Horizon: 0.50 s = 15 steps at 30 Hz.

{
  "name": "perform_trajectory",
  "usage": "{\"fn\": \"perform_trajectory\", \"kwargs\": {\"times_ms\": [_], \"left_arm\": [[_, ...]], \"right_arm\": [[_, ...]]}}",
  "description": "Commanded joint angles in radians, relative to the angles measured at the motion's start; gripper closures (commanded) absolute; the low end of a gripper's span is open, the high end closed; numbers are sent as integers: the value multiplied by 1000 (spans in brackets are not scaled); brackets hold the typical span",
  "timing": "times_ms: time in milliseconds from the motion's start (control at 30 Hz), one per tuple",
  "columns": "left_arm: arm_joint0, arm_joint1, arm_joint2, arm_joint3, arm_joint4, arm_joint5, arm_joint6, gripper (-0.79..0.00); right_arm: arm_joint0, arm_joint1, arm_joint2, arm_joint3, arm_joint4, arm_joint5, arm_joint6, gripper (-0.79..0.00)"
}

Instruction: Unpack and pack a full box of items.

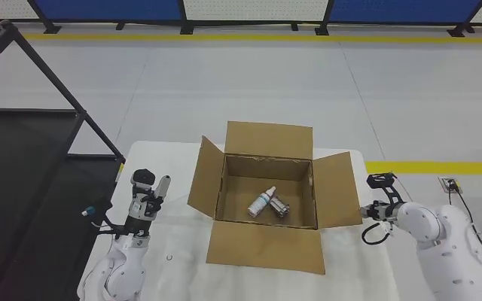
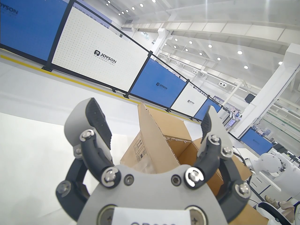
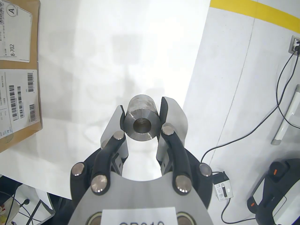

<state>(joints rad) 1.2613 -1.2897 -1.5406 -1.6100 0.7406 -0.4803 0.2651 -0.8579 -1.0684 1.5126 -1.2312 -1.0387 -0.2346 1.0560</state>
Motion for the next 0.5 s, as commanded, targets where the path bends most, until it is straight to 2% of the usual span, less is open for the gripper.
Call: {"fn": "perform_trajectory", "kwargs": {"times_ms": [0, 467], "left_arm": [[0, 0, 0, 0, 0, 0, 0, -785], [0, 0, 0, 0, 0, 0, 0, -785]], "right_arm": [[11, 0, -16, 19, -17, 9, -1, 0], [79, -8, -117, 109, -33, -33, 14, 0]]}}
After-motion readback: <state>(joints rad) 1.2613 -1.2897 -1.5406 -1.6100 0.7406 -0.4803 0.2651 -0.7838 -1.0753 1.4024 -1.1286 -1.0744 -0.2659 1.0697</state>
